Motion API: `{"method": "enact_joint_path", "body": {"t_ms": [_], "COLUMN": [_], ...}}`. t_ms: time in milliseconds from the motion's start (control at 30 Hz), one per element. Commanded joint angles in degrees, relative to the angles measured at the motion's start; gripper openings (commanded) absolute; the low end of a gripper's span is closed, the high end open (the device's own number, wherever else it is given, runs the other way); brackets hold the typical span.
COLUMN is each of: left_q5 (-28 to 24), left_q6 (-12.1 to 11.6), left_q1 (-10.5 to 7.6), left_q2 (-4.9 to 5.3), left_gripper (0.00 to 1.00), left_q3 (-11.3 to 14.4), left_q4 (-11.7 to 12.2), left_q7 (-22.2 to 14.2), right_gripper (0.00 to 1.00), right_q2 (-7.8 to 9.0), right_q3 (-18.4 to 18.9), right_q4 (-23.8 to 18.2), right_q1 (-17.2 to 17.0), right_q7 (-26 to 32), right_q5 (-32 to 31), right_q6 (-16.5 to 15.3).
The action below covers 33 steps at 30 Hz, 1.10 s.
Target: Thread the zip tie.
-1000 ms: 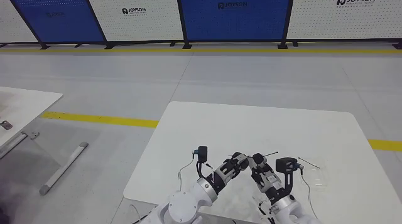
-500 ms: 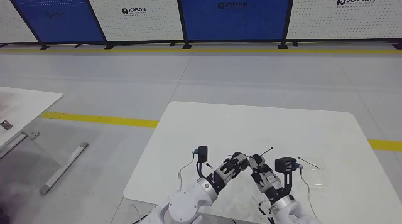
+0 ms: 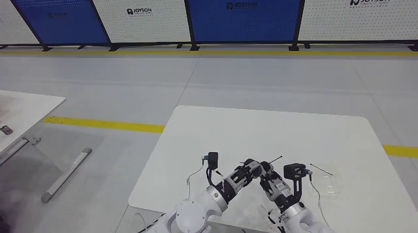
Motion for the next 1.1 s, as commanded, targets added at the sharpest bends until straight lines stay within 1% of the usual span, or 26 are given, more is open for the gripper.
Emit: {"method": "enact_joint_path", "body": {"t_ms": [0,167,500,600,733,933,1067], "left_q5": [0.05,-0.05,-0.8,-1.21,-1.76,-1.98,-1.8], "left_q6": [-0.33,-0.88,-2.72,-3.37,-4.91,-5.77,-6.83], "left_q1": [-0.02,0.02,0.89,1.23,1.79,2.35,2.75], "left_q2": [-0.01,0.01,0.18,0.23,0.33,0.43,0.49], "left_gripper": [0.0,0.0,0.0,0.0,0.0,0.0,0.0], "left_q3": [0.05,-0.03,-0.64,-0.85,-1.31,-1.5,-1.52], "left_q4": [0.03,0.19,-0.44,-0.76,-1.34,-1.75,-2.08], "left_q7": [-0.09,-0.16,-1.01,-1.15,-1.52,-1.86,-1.97], "right_gripper": [0.0,0.0,0.0,0.0,0.0,0.0,0.0], "right_q2": [0.02,0.01,-0.02,0.0,0.01,-0.01,-0.02], "right_q3": [-0.02,-0.2,-0.48,-0.41,-0.4,-0.59,-0.65], "right_q4": [0.07,0.67,1.29,1.61,2.11,2.49,2.77], "right_q1": [0.04,0.35,0.75,0.71,0.79,0.97,1.06], "right_q7": [0.2,0.5,0.58,0.32,0.2,0.09,-0.14], "right_q5": [0.02,0.14,0.13,0.19,0.25,0.25,0.37], "right_q6": [-0.12,-0.25,-0.08,-0.3,-0.54,-0.62,-0.82]}}
